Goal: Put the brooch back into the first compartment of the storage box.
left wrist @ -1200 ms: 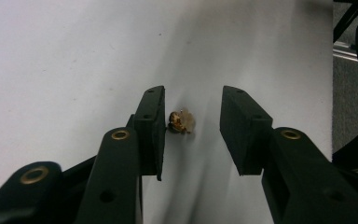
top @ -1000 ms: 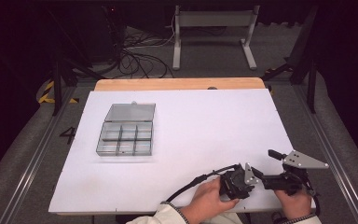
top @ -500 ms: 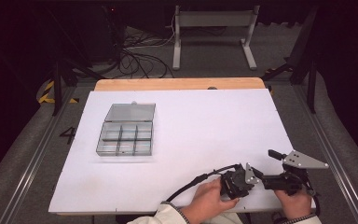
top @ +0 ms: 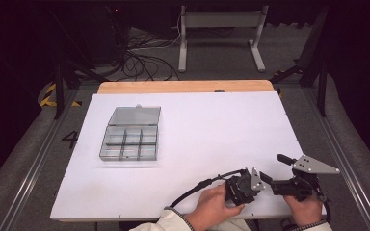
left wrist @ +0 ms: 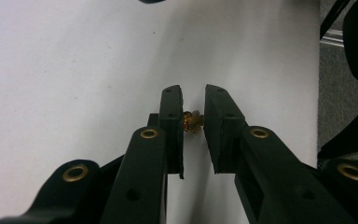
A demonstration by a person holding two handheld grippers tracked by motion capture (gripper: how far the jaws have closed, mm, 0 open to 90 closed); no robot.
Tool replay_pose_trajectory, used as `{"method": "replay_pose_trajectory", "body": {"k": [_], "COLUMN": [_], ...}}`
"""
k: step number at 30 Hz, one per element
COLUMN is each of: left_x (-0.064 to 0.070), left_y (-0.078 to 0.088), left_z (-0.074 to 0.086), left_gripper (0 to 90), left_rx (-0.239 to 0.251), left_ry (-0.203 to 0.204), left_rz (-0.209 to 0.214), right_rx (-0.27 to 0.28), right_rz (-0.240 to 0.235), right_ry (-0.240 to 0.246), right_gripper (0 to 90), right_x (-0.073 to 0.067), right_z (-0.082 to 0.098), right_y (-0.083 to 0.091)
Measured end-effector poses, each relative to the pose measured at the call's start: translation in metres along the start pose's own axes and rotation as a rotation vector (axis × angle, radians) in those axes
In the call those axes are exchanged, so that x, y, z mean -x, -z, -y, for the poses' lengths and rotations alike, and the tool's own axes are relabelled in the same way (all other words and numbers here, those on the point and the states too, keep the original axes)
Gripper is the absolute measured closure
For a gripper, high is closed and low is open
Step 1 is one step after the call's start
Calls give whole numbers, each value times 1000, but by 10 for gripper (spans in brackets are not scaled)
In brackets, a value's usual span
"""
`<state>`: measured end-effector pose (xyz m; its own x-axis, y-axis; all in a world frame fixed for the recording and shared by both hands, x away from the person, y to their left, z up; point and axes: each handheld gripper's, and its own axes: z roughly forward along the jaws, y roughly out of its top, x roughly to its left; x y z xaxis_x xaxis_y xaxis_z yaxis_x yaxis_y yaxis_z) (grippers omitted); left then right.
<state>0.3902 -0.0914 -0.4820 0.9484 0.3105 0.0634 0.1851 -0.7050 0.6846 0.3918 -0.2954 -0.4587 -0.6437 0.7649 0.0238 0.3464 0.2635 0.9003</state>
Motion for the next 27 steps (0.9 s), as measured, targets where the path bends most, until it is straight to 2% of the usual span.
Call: {"method": "replay_pose_trajectory", "body": {"k": [5,13,21,27], "left_x": [-1,-8,-15,-17], "left_y": [12,31,53,68], "left_z": [3,10,14,17], "left_gripper": [779,779,778,778], "left_rx": [13,45,67,78], "left_ry": [2,39,56,54], "left_rz": [-2,-9,-23,-35], "right_rx": [4,1,2,0], "right_rz": [0,1,0,-1], "right_ry": [1,3,3,2], "right_gripper": [64,64,64,64], "right_x": [0,-1,-1,-1], "right_z": [0,0,0,0], "right_y": [0,-1,-1,-1]}}
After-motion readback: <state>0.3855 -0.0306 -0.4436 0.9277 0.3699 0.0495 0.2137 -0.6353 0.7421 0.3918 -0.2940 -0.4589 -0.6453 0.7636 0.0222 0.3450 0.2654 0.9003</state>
